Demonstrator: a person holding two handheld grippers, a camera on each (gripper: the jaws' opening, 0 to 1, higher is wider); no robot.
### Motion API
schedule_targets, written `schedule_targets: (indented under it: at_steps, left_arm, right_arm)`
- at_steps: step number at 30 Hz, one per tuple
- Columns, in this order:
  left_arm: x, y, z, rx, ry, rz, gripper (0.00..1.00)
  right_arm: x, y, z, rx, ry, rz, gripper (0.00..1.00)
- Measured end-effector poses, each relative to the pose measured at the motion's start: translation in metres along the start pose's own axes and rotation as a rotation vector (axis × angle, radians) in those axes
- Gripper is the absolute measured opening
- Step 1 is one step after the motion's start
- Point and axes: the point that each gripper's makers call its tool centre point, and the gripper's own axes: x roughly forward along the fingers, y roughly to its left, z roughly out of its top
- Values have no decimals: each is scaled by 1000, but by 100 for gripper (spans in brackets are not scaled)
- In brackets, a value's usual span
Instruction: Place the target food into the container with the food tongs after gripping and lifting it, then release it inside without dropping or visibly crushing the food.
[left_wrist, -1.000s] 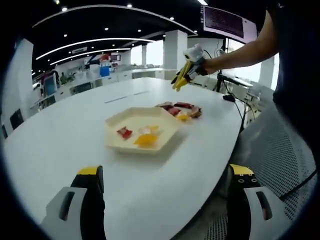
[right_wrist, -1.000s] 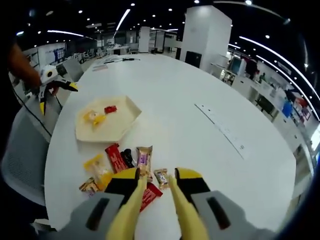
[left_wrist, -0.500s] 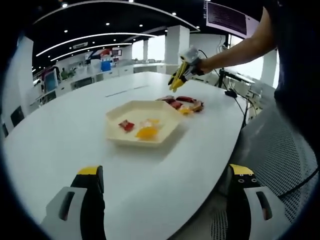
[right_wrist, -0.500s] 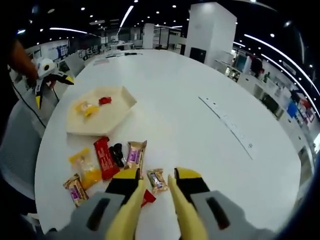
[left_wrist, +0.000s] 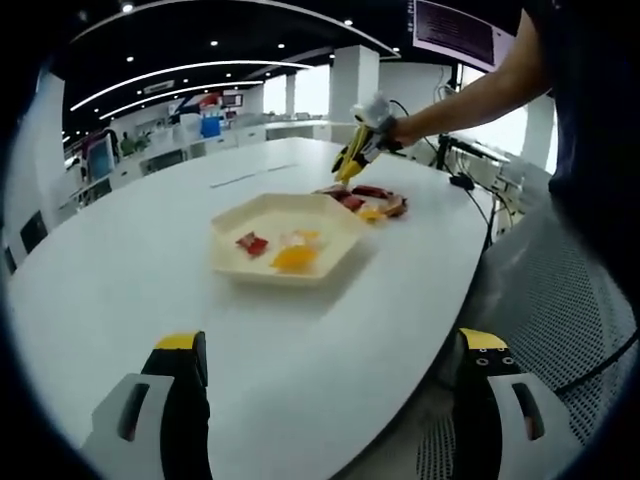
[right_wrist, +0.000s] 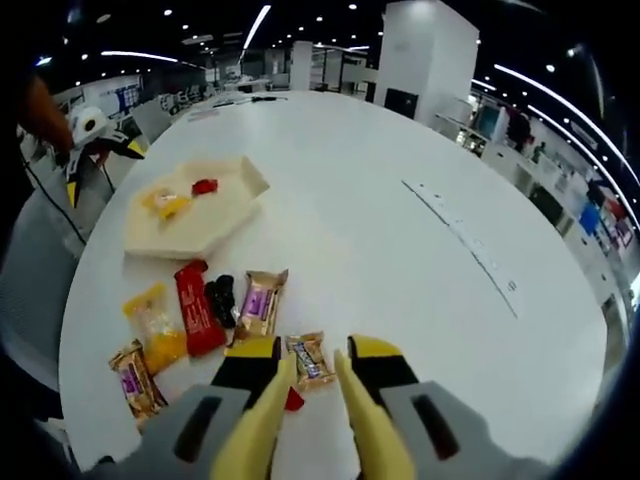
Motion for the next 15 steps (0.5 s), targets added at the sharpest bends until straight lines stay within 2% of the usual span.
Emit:
schedule_targets:
  at_steps: [3, 5, 8, 12, 14, 15]
  left_arm:
    - [0, 0, -1, -1, 6, -1, 100]
    - [0, 0, -1, -4, 3, -1, 100]
    - [0, 3, -2, -7, -1, 4, 100]
    - [-1, 2, -2, 0, -1, 2, 100]
    - [-1, 2, -2, -2, -1, 2, 100]
    - [-1, 3, -2, -3, -1, 2, 100]
  right_arm:
    - [6, 1, -7, 6, 26, 4, 25]
    - [4, -1, -5, 52, 12, -4, 24]
    - [4, 0, -7, 54, 27, -8, 21]
    - [4, -1, -6, 104, 46, -33, 20]
    - [5, 0, -5, 143, 44, -22, 20]
    - [4, -1, -4, 131, 45, -32, 20]
